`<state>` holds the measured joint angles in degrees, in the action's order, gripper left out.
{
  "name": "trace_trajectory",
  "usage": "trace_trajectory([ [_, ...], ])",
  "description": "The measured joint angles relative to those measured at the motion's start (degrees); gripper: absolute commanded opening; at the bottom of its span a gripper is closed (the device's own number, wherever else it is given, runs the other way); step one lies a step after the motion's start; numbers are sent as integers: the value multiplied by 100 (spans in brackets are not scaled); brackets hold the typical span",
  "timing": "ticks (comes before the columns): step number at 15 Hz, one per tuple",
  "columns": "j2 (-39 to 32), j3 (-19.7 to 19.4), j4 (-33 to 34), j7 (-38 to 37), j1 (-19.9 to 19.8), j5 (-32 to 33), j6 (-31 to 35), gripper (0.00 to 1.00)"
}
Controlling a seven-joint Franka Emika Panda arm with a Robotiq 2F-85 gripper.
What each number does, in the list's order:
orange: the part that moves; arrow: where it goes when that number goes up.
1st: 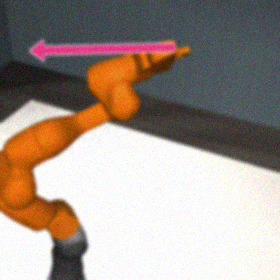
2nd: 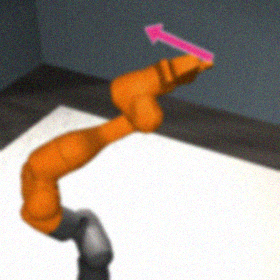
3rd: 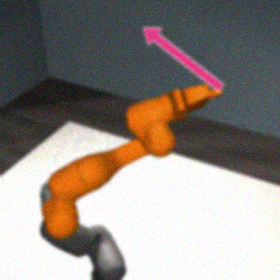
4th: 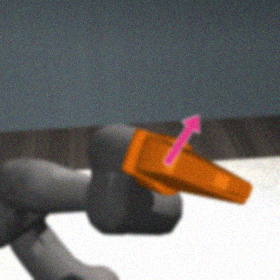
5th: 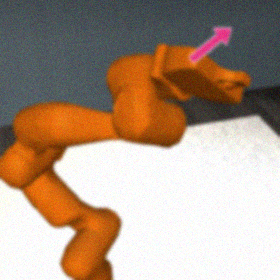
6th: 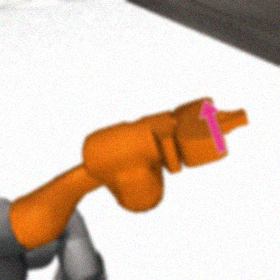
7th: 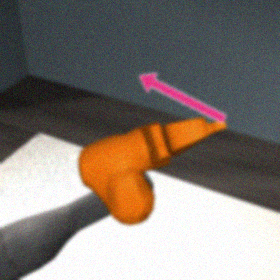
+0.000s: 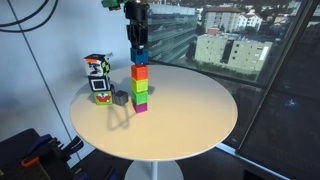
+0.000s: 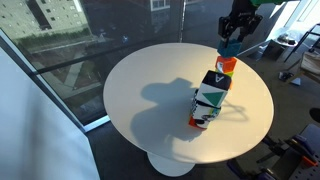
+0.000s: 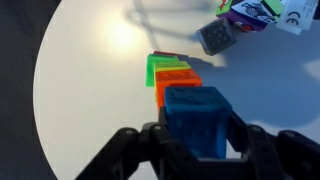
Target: Put the blue block on the orange block
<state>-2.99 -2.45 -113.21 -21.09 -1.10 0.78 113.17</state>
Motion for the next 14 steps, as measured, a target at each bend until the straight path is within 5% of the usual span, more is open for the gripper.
trace_trajectory([
  [14,-137,0,28,-20,10,308,-1,31],
])
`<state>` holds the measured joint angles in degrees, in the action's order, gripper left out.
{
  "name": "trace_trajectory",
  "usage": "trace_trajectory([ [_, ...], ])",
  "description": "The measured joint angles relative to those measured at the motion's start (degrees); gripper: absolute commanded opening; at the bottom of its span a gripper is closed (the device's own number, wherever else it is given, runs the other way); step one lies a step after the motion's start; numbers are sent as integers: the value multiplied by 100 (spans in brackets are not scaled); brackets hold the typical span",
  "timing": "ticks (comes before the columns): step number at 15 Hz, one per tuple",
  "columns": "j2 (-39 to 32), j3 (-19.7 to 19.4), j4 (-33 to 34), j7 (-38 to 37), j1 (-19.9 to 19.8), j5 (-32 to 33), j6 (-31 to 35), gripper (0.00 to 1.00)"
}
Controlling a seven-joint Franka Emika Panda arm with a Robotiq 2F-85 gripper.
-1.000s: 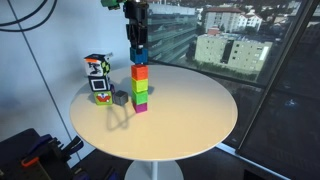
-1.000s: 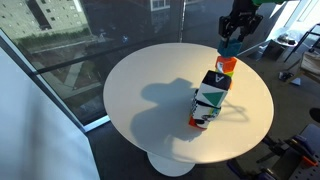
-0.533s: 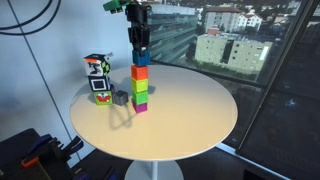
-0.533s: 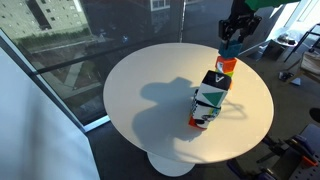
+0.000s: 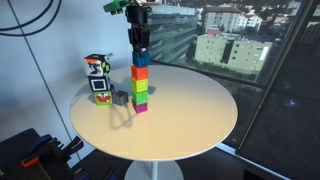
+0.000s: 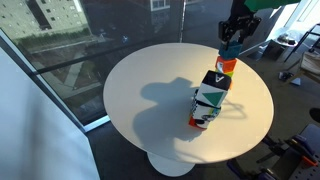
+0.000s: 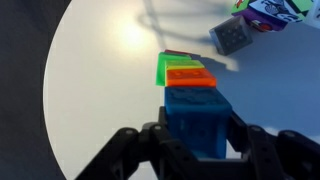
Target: Put the blue block on the orange block
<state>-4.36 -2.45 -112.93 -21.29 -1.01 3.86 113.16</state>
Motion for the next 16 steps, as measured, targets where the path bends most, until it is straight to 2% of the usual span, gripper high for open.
trace_trajectory([
  [8,7,0,-75,0,2,36,-2,31],
  [9,10,0,-78,0,3,52,-2,50],
  [10,13,0,-82,0,3,65,-2,81],
  [12,16,0,-85,0,4,99,-2,81],
  [15,19,0,-104,1,4,101,-2,100],
  [16,20,0,-115,3,4,101,-2,100],
])
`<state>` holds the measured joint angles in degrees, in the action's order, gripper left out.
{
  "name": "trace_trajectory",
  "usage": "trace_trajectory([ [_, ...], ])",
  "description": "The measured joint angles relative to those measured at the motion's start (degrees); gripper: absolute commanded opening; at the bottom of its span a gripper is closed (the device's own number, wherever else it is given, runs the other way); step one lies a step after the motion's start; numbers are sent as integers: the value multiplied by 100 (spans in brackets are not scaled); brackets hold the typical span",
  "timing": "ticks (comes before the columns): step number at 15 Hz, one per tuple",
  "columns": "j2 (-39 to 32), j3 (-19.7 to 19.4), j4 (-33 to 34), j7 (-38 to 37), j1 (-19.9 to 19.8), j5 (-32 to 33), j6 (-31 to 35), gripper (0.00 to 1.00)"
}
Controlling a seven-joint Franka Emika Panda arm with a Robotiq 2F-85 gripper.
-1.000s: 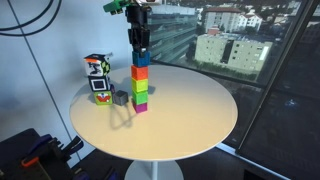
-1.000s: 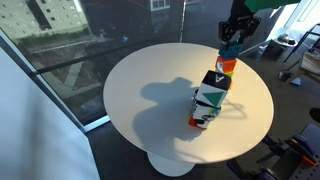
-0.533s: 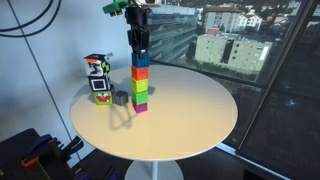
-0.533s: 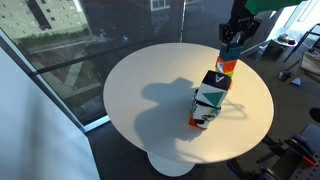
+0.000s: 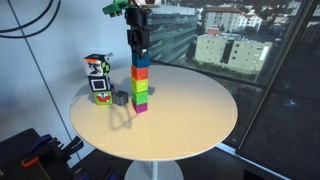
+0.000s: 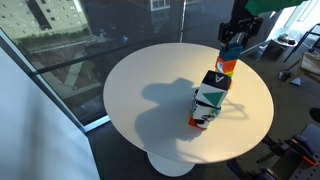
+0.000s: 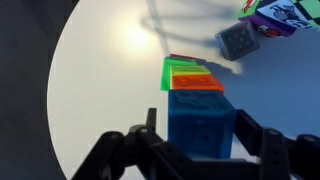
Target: Put the blue block on the orange block
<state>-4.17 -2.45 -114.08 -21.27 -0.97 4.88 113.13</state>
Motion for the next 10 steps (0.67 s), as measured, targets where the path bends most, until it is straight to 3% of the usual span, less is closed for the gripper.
trace_trajectory([
  [10,332,-33,-209,383,-41,-45,-132,100],
])
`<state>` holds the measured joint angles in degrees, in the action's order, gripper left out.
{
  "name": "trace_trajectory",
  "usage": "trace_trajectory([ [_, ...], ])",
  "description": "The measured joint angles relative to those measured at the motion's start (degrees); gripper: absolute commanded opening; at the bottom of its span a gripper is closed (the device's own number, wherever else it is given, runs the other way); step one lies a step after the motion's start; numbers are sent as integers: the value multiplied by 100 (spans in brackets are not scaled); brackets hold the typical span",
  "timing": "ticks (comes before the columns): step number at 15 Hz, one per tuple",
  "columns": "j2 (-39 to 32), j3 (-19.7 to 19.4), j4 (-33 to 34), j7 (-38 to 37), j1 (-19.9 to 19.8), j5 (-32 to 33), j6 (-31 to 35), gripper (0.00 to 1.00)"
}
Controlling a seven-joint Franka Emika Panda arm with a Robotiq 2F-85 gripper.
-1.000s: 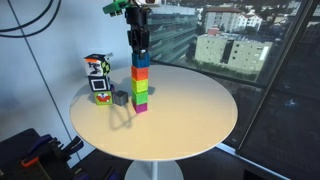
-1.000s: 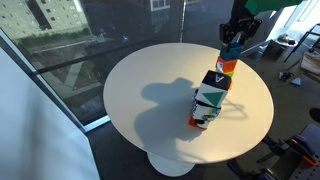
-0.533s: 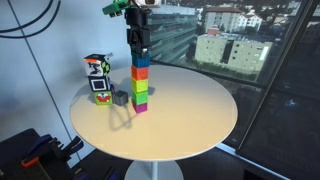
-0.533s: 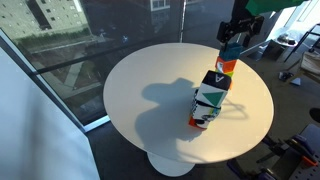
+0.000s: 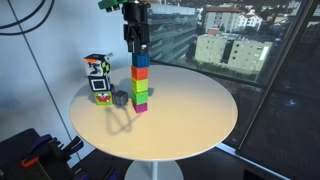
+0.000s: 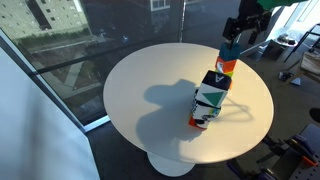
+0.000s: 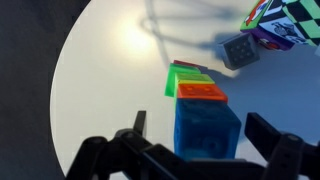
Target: Put the blue block on the orange block
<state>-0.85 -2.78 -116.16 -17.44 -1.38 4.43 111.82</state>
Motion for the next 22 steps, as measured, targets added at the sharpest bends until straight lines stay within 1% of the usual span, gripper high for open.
trace_trajectory([
  [6,527,-33,-440,327,-36,1,-198,100],
  [15,1275,-43,-1198,368,-98,2,-597,100],
  [22,1874,-75,-1784,577,-175,-23,-560,100],
])
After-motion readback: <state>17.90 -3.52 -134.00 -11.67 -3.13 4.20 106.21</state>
